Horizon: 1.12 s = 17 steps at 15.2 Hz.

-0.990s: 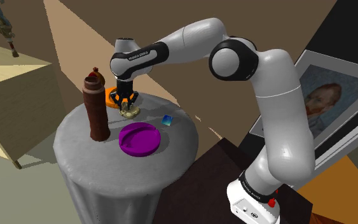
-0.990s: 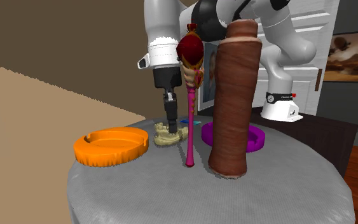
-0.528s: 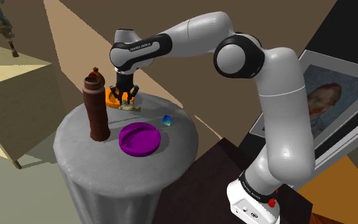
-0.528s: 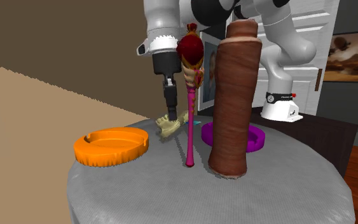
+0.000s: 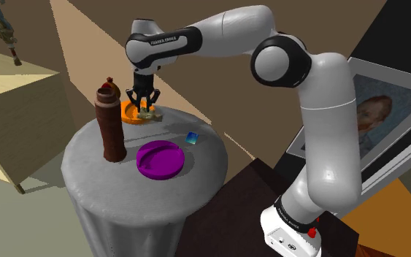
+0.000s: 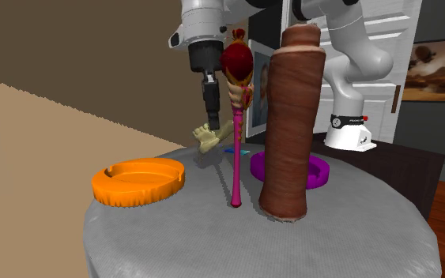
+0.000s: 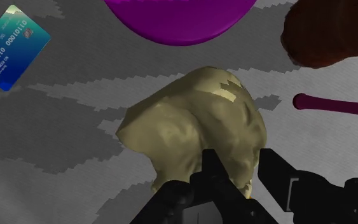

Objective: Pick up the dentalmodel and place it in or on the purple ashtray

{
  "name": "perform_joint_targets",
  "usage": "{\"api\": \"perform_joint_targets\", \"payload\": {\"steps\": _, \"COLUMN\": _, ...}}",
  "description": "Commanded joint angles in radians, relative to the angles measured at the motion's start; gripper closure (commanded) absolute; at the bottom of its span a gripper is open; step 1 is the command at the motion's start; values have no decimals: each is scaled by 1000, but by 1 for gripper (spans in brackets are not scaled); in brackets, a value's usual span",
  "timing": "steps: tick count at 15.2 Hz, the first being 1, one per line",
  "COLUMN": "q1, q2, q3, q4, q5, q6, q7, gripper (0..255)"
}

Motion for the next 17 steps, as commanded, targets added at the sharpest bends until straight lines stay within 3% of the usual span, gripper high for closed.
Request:
{"api": "perform_joint_targets", "payload": {"steps": 1, "q1": 1, "q2": -10, "q3": 1, "q4": 11, "q5": 0, "q6": -20, "q7": 3, "gripper": 255}}
{"api": "perform_joint_targets", "payload": {"steps": 2, "q1": 1, "q2": -10, "q3": 1, "q4": 12, "q5": 0, "q6": -22, "q7": 3, "gripper": 255}}
{"api": "perform_joint_targets", "payload": {"steps": 8, "q1": 31, "q2": -243, "q3": 23, "q4": -329, "q5": 14, "q6": 90, "q7": 53, "gripper": 255}}
{"api": "perform_joint_targets", "payload": {"steps": 17, "q1": 93, "q2": -561, "q3": 80, "q4": -727, "q5": 57, "q6": 179, "q7": 151, "gripper": 255}}
